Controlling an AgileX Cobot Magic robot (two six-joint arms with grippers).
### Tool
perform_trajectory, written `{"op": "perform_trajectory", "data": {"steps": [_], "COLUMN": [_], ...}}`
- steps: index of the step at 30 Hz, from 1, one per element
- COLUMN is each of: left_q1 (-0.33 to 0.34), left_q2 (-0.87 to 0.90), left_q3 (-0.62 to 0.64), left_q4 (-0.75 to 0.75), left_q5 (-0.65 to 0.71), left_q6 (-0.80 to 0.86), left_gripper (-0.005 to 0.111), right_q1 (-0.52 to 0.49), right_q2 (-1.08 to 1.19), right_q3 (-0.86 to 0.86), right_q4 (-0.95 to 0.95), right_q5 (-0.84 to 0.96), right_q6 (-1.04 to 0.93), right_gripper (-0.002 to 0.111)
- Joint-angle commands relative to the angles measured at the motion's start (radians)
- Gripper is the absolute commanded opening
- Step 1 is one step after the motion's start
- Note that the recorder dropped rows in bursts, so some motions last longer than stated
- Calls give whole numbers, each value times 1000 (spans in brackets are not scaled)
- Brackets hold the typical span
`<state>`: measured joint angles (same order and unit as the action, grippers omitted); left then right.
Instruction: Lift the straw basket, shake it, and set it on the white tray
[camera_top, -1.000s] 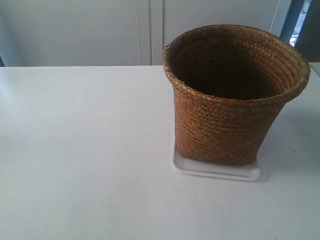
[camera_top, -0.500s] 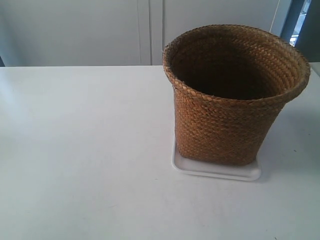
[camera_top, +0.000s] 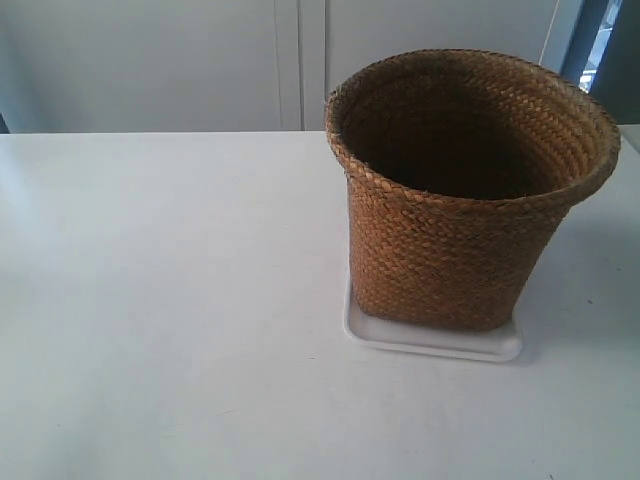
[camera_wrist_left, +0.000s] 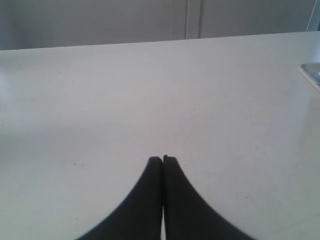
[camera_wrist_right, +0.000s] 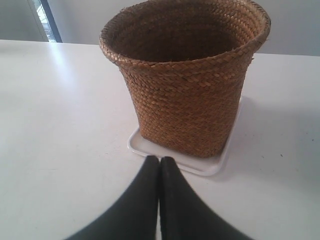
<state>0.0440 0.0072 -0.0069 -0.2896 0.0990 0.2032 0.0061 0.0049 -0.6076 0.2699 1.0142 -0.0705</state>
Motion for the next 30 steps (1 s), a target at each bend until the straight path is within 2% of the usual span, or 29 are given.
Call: {"op": "perform_trajectory", "data": {"steps": [1, 5, 11, 30], "left_q1": [4, 4, 4, 4], "left_q2": [-7, -7, -7, -7], "left_q3": [7, 7, 7, 7], "left_q4": [49, 63, 99, 99], "left_q5": [6, -1, -2, -2], "left_q6": [15, 11, -85, -83], "left_gripper": [0, 0, 0, 0], "right_q1": [-6, -6, -6, -6], "right_q2": [-4, -4, -4, -4], "right_q3": [5, 5, 5, 5], "right_q4": [0, 0, 0, 0], "right_q5": [-7, -7, -7, -7], "right_q6": [-4, -4, -4, -4], "right_gripper": [0, 0, 0, 0]}}
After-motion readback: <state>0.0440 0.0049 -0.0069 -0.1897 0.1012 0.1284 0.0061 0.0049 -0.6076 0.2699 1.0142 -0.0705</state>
